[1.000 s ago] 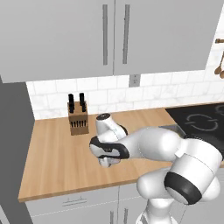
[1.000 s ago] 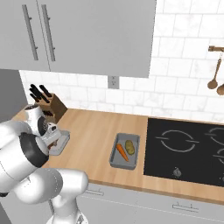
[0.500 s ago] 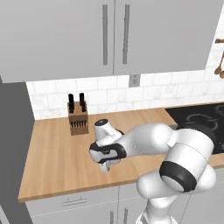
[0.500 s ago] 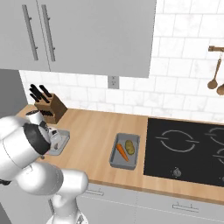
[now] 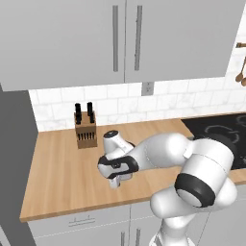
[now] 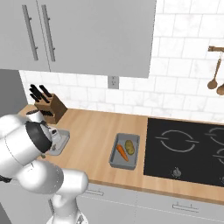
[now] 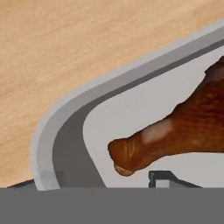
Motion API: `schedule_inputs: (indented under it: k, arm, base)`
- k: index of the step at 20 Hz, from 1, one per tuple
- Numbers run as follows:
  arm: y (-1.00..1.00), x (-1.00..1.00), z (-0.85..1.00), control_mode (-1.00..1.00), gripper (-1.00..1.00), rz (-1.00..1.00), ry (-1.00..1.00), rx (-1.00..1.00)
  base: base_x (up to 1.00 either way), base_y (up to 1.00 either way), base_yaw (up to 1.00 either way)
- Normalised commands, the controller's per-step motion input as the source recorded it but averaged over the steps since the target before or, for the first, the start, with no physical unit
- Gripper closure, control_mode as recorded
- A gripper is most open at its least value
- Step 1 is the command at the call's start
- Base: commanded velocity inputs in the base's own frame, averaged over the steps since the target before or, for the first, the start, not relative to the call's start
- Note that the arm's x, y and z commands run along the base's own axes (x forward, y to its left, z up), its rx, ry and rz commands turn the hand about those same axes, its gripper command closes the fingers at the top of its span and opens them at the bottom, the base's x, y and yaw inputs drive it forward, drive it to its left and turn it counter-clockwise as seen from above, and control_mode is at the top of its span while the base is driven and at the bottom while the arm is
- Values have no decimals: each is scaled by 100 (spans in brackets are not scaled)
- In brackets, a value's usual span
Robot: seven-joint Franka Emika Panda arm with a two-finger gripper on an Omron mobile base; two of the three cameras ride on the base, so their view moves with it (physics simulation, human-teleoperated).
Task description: Take the meat container that has the chicken drumstick and place it on the second highest rack of the freezer. Then take the vegetable container that has the potato and carrot and place it on the highest rack of the freezer.
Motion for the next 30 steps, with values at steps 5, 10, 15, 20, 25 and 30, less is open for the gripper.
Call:
schedule_inputs:
  k: [5, 10, 15, 20, 25, 30]
  arm:
    - [0, 0, 0, -100, 100, 0, -4, 0]
    - [0, 0, 0, -100, 100, 0, 0, 0]
    - [0, -2, 33, -100, 100, 0, 0, 0]
    - [0, -10, 79, -100, 100, 0, 0, -2]
    - [-11, -34, 77, -100, 100, -2, 0, -6]
    - [-61, -56, 61, -100, 100, -5, -4, -1]
  base:
    - [0, 0, 0]
    - [0, 0, 0]
    - [0, 0, 0]
    - [0, 0, 0]
    - [0, 0, 0]
    - [0, 0, 0]
